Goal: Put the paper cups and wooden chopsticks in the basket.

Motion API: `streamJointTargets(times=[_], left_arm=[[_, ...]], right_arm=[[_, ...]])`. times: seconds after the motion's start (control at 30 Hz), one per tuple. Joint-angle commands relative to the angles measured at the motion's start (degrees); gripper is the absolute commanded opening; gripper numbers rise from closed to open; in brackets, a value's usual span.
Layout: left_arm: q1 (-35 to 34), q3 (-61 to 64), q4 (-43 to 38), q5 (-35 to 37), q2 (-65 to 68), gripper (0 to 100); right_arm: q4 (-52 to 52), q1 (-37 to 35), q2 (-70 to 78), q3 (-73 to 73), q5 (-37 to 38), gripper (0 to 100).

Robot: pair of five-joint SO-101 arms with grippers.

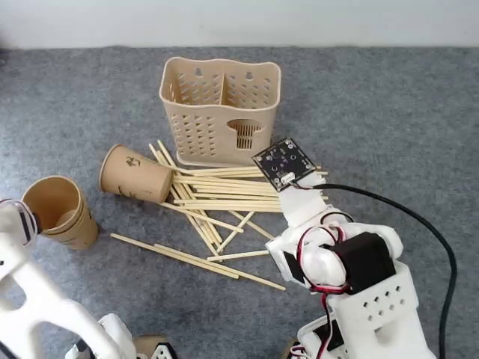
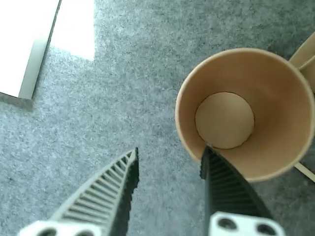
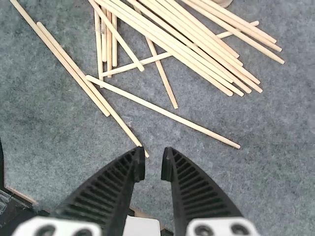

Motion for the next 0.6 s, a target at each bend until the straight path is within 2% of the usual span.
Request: streamJointTargets(times=[0.0,0.13,0.3,0.57], left_arm=[[0.5,4.4,-7.9,0.6,-0.7,20],[0.5,8.9,-12.5,0.6,-0.7,20],[3.1,14.2,-13.9,0.6,-0.7,20],[10.2,24.4,-21.6,0.6,-0.9,20]], right_arm=[[1.5,0.4,-1.0,-0.2,-0.3,7.2],[1.5,0.4,-1.2,-0.2,-0.3,7.2],[1.5,1.3,-1.5,-0.2,-0.3,7.2],[1.7,7.8,-1.5,-0.2,-0.2,7.2]])
